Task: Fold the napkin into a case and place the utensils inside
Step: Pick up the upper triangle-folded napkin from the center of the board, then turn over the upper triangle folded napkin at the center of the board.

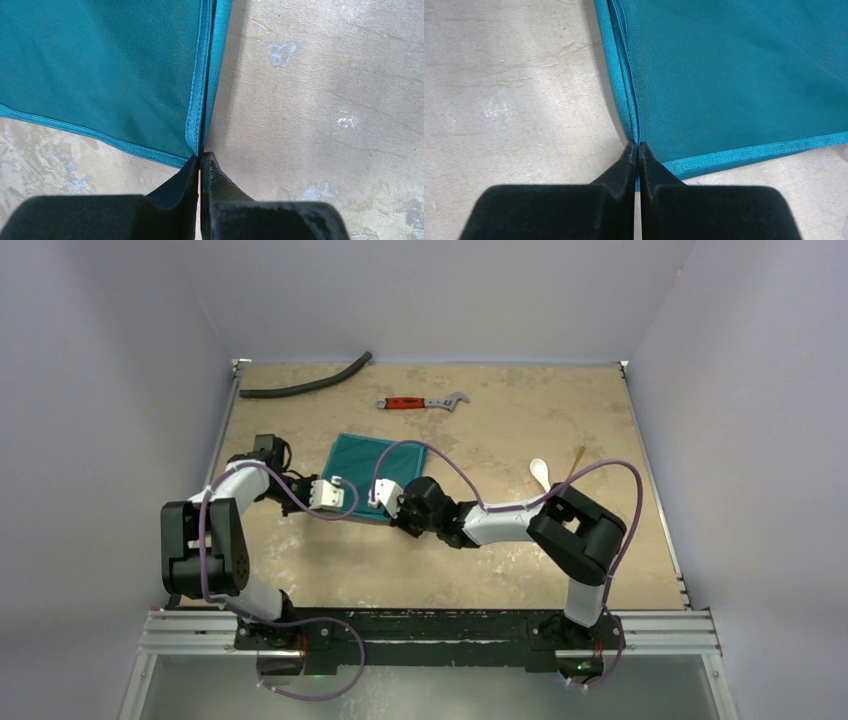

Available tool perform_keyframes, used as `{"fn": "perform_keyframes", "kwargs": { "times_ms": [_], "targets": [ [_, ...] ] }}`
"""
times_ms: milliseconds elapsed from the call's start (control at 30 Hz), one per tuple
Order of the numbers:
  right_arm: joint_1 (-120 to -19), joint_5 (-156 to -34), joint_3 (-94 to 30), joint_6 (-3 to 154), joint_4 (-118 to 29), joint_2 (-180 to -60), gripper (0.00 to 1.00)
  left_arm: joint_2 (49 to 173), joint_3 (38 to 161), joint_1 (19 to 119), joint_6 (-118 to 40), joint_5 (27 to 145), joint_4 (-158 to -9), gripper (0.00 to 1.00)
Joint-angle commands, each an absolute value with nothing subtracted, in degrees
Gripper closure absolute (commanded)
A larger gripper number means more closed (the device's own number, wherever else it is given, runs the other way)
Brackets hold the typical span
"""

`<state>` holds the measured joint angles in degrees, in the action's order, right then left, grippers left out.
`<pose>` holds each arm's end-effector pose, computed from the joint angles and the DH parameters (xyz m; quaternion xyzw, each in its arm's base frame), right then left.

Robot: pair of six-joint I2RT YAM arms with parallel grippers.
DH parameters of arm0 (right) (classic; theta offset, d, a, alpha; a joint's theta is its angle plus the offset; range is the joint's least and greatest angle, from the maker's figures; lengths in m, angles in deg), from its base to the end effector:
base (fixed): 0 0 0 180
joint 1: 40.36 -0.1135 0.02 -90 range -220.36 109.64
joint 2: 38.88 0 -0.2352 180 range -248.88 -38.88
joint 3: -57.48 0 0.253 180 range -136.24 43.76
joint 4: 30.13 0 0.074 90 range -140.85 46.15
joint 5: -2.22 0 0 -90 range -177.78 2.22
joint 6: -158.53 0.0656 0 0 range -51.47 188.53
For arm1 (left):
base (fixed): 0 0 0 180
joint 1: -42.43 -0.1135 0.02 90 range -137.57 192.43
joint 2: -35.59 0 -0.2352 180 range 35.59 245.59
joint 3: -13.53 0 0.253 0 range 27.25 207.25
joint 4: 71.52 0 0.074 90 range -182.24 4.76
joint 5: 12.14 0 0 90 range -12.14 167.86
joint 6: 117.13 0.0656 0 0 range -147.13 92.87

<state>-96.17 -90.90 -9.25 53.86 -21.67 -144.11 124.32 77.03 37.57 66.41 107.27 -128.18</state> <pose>0.2221 0.3333 0.1131 -0.5107 0.6994 0.1976 0.4594 0.2639 -0.0099 0.1110 0.6872 0.6775 -0.1137 0.2364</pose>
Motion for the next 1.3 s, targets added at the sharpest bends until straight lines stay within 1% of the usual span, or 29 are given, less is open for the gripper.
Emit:
{"fn": "perform_keyframes", "kwargs": {
  "times_ms": [0, 200, 367, 467, 567, 800, 900, 1033, 1167, 1267],
  "targets": [
    [-95.8, -87.4, -9.1, 52.4, -20.4, -141.4, 1.00, 121.8, 80.0, 37.0, 65.9, 109.2, -129.9, 1.00],
    [-95.8, -89.1, -9.6, 54.5, -21.4, -138.8, 1.00, 119.6, 82.1, 37.0, 66.4, 109.9, -133.3, 1.00],
    [-96.1, -91.1, -8.8, 58.8, -23.6, -134.0, 1.00, 115.0, 81.8, 37.0, 67.7, 111.1, -137.6, 1.00],
    [-97.3, -92.0, -8.1, 61.4, -26.7, -129.4, 1.00, 111.4, 82.7, 37.0, 68.6, 111.5, -143.0, 1.00],
    [-99.5, -92.4, -9.5, 64.8, -33.9, -126.2, 1.00, 107.6, 85.2, 37.0, 69.0, 112.9, -149.4, 1.00],
    [-107.4, -92.0, -9.3, 73.5, -43.6, -114.8, 1.00, 97.2, 90.3, 37.0, 70.8, 114.3, -165.5, 1.00],
    [-109.6, -91.8, -10.8, 76.7, -46.4, -109.5, 1.00, 92.4, 94.3, 37.1, 66.1, 114.9, -167.5, 1.00],
    [-110.6, -91.7, -13.5, 79.8, -48.3, -105.4, 1.00, 88.1, 99.1, 37.4, 62.4, 116.2, -167.5, 1.00],
    [-110.5, -93.7, -12.9, 82.9, -46.7, -104.0, 1.00, 90.1, 106.7, 38.5, 53.3, 119.4, -167.5, 1.00],
    [-108.4, -92.3, -12.3, 82.8, -44.5, -106.5, 1.00, 92.8, 106.7, 38.6, 50.2, 121.4, -165.9, 1.00]
  ]
}}
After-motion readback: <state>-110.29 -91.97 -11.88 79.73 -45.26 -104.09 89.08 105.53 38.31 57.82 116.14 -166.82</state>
